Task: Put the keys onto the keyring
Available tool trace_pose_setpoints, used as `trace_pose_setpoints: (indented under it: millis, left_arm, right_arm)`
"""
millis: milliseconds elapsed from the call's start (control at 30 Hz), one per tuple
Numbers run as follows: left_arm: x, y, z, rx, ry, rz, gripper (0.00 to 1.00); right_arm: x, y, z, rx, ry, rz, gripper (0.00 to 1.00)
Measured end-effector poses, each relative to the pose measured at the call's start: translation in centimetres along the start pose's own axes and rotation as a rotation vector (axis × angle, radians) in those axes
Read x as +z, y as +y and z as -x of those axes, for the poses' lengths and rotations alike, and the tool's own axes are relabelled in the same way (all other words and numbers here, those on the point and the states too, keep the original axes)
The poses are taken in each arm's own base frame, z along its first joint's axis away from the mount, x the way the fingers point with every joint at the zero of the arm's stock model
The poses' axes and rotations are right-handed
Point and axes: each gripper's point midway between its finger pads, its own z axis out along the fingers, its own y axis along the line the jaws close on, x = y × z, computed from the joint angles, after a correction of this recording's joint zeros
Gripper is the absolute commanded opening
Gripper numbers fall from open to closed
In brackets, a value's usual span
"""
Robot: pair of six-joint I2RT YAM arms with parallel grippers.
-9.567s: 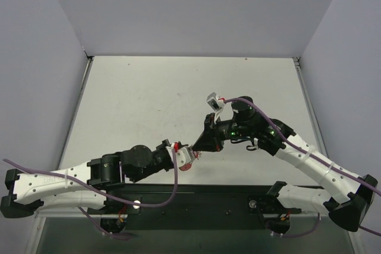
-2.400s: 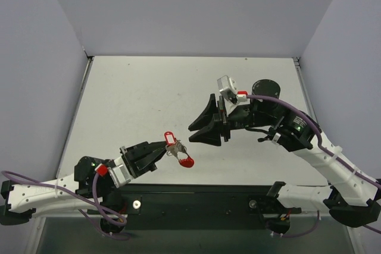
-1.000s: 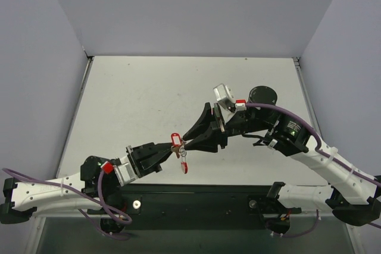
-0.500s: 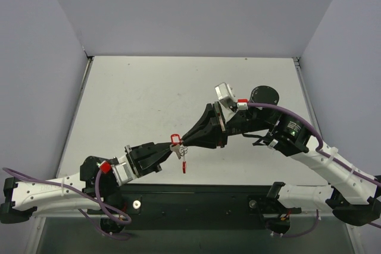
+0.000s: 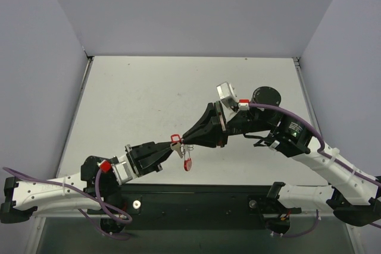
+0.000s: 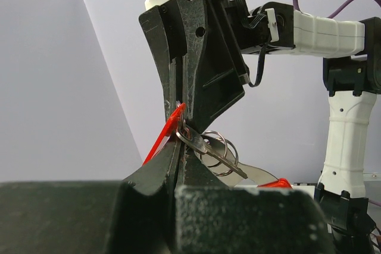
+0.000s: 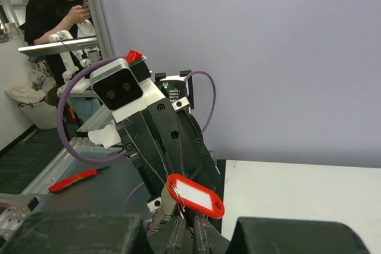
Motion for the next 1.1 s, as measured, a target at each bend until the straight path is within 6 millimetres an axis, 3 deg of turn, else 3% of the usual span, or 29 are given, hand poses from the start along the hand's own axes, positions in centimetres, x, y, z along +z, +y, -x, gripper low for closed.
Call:
trace_pose_setpoints:
  millis: [567, 767, 1100]
  left_arm:
    - [0.1, 0.4, -1.0, -0.014, 0.033, 0.033, 0.0]
    - [0.0, 0.7, -0.9, -0.014, 0.034, 0.049, 0.14]
    - [-0.2, 0.8, -0.4, -0.019, 0.022, 0.045, 0.22]
  right_arm:
    - [-0.6, -1.7, -0.6, -0.022, -0.05, -0.157, 0.0]
    - [-0.6, -2.0, -0.5, -0.03, -0.064, -0.168, 0.0]
    - [-0.3, -2.2, -1.0, -0.029, -0.063, -0.166, 0.0]
